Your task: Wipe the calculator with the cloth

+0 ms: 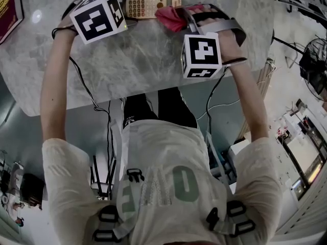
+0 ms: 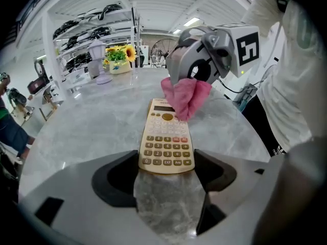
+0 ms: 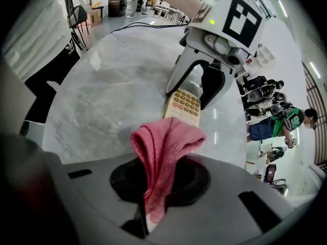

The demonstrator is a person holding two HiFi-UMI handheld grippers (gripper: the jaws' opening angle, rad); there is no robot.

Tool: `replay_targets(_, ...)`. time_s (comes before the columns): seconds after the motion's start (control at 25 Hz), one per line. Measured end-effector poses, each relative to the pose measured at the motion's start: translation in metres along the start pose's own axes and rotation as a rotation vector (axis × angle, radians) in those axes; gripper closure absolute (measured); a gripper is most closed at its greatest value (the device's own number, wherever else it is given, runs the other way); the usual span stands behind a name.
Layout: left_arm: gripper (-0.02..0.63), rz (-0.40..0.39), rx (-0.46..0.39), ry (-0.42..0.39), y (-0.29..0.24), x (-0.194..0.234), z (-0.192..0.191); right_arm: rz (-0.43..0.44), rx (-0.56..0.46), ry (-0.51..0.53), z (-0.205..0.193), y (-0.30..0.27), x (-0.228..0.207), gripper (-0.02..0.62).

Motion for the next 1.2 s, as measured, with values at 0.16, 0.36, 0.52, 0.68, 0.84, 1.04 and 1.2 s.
replay_targets(0.16, 0.25, 0.003, 0.002, 0.0, 0.0, 0.0, 0.0, 0.004, -0.005, 0.0, 0.002, 0.005, 0.011, 0.543)
replay_targets(0.36, 0.25, 0.005, 0.005, 0.001, -0.001, -0.001, 0.001, 0.001, -0.007, 0.004, 0.002, 0.007, 0.015, 0.543)
replay_targets(0.52, 0.25, 0.008, 0.005, 0.003, 0.0, 0.0, 0.004, -0.005, -0.011, 0.006, 0.0, 0.009, 0.013, 0.543)
replay_targets(0.68, 0.25, 0.003, 0.01, 0.003, -0.001, -0.001, 0.003, 0.001, -0.022, 0.015, 0.001, 0.01, 0.015, 0.543)
replay_targets(0.84, 0.25, 0.005, 0.007, 0.006, 0.0, 0.0, 0.002, 0.007, -0.034, -0.01, 0.0, 0.008, 0.004, 0.543)
replay_targets(1.04, 0.25, 0.008, 0.012, 0.008, -0.001, 0.0, 0.004, -0.052, -0.03, 0.004, 0.0, 0.001, -0.027, 0.543)
replay_targets(1.2, 0.25, 0.014, 0.0, 0.011, 0.0, 0.0, 0.003, -0.085, -0.044, 0.039, 0.01, -0.008, -0.05, 0.543)
Point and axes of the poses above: the fingertips, and each gripper's own axes: y backward along the fingers, x to its left, z out of its top, the point moved 6 cm from there along y, backward along the fingers, and after that the axes turned 12 degrees about -z, right-handed, at the moved point
